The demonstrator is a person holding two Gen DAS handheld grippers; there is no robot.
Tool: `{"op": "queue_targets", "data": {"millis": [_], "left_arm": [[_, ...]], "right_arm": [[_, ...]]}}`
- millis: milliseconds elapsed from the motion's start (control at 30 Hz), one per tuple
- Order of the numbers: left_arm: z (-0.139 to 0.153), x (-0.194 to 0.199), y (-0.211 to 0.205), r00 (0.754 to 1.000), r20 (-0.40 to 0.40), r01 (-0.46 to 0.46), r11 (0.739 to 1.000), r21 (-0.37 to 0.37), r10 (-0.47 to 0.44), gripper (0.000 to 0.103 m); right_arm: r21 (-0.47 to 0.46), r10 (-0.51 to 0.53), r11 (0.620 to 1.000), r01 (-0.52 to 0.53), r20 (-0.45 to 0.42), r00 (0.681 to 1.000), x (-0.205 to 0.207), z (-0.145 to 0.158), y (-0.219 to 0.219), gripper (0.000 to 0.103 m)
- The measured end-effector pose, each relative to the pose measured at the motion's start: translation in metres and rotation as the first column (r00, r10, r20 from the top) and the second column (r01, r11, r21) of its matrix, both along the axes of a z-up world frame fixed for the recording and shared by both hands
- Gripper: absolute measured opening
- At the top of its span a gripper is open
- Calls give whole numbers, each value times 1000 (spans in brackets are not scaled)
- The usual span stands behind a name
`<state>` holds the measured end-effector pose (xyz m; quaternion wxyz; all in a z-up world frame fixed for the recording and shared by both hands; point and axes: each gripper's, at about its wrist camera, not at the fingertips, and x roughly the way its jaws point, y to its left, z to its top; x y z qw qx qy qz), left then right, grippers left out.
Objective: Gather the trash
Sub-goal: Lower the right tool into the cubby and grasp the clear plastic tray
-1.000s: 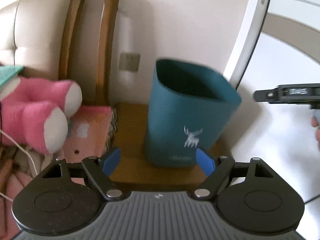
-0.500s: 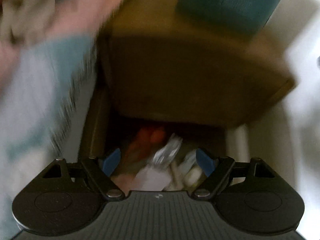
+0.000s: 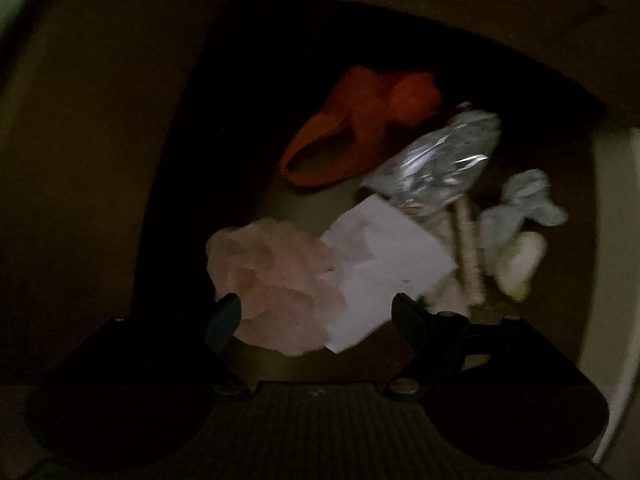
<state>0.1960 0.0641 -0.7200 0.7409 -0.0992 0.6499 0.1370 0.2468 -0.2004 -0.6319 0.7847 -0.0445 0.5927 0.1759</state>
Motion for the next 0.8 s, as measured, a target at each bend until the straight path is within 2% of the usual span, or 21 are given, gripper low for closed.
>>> {"op": "queue_targets", "data": {"millis": [133, 267, 300, 367, 500, 533, 600, 633, 667, 700, 733, 767, 800], "left_arm": [[-36, 5, 4, 999, -35, -23, 999, 22, 24, 83], [-61, 4, 9, 997, -70, -27, 999, 45, 30, 82], [-65, 3, 11, 997, -73, -30, 998, 50, 34, 79], [-75, 2, 16, 996, -82, -34, 998, 46, 38, 64], [-86, 3, 20, 996, -89, -21, 999, 41, 24, 46], [-87, 3, 21, 996, -90, -17, 999, 39, 21, 33], [-88, 2, 21, 996, -93, -11, 999, 45, 15, 24], [-87, 2, 20, 996, -89, -5, 998, 56, 10, 16], [-85, 0, 20, 997, -83, -2, 998, 67, 7, 15], [-84, -1, 20, 997, -80, -2, 997, 73, 8, 14], [-82, -3, 19, 997, -77, -4, 997, 75, 9, 13], [-80, -5, 20, 997, -75, -6, 997, 74, 11, 12], [-77, -7, 19, 997, -73, -7, 997, 76, 13, 11]], "right_arm": [[-47, -5, 999, -1, -121, 993, -23, -86, -1, 77], [-85, -25, 996, 7, -215, 976, -40, -150, 1, 75], [-90, -34, 996, 13, -234, 972, -43, -161, 2, 74], [-98, -55, 995, 30, -254, 966, -47, -174, 2, 74], [-98, -73, 994, 46, -286, 955, -57, -197, 6, 73], [-101, -75, 994, 47, -293, 953, -58, -202, 9, 68], [-107, -72, 993, 40, -313, 947, -59, -211, 16, 56], [-108, -69, 994, 37, -319, 945, -59, -216, 20, 51], [-109, -68, 993, 35, -321, 945, -60, -219, 24, 49], [-115, -69, 993, 33, -324, 944, -60, -221, 27, 40], [-126, -70, 992, 30, -326, 943, -61, -223, 30, 22], [-137, -71, 990, 27, -329, 942, -62, -225, 33, 11], [-148, -74, 989, 25, -334, 940, -63, -225, 35, 5]]}}
